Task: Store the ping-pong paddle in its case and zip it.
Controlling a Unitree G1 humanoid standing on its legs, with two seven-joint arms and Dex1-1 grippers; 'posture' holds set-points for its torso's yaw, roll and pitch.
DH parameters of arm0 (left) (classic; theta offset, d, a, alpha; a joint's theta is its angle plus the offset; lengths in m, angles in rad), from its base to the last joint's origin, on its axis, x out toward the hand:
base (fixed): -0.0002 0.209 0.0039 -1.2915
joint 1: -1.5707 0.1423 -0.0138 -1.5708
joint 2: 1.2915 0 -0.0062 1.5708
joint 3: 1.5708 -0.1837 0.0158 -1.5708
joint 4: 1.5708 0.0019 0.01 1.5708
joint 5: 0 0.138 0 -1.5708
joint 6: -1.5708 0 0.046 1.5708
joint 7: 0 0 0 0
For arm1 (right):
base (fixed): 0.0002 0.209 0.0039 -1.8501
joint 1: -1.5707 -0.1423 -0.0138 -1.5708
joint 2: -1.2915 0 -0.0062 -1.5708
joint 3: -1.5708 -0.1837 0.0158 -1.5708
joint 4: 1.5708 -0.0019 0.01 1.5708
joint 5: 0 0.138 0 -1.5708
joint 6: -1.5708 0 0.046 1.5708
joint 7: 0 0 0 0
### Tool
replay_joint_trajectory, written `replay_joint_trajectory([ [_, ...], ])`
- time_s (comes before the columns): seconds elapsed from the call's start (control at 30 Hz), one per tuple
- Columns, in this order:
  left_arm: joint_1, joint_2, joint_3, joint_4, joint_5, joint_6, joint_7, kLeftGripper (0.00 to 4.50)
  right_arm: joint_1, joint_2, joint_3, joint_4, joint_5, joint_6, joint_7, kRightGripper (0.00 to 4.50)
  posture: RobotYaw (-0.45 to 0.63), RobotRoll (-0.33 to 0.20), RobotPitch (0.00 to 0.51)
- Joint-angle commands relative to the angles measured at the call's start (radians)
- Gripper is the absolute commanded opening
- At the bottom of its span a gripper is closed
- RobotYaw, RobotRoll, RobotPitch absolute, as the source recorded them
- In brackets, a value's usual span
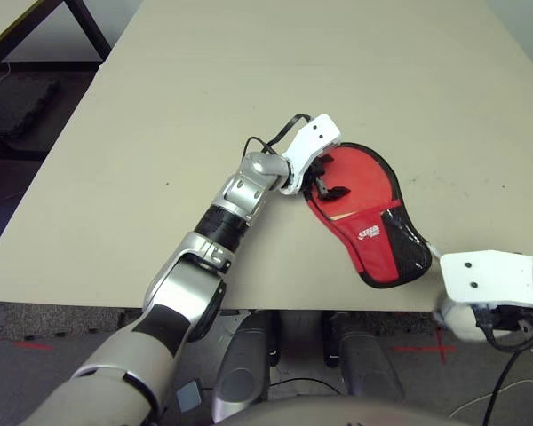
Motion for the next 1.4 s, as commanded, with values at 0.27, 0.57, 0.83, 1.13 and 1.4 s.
replay_joint_trajectory([
  [0.27, 0.045, 0.012, -0.042, 0.084, 0.058, 0.028, 0.018, 4.5, -0.117, 0.112, 0.024, 0.038, 0.088, 0.062, -0.051, 0.34, -0.04, 0.0, 0.215],
  [0.57, 0.059, 0.024, -0.018, 0.037, 0.043, 0.045, 0.026, 4.5, -0.868, 0.384, 0.1, 0.601, 0.221, 0.395, -0.023, 3.34, -0.03, 0.0, 0.217],
  [0.83, 0.091, 0.032, 0.013, -0.055, 0.016, 0.096, 0.043, 4.5, -0.975, 0.522, 0.009, 0.795, 0.218, 0.437, -0.234, 4.48, -0.01, 0.0, 0.218],
  [1.13, 0.108, 0.019, 0.114, -0.153, -0.021, 0.123, 0.143, 4.5, -0.904, 0.829, -0.351, 0.874, 0.054, 0.251, -0.834, 4.48, -0.01, 0.0, 0.216],
  [1.4, 0.123, 0.003, 0.27, -0.118, -0.062, -0.053, 0.335, 4.5, -0.796, 0.994, -0.554, 0.873, 0.025, -0.024, -1.115, 4.48, -0.02, 0.0, 0.214],
])
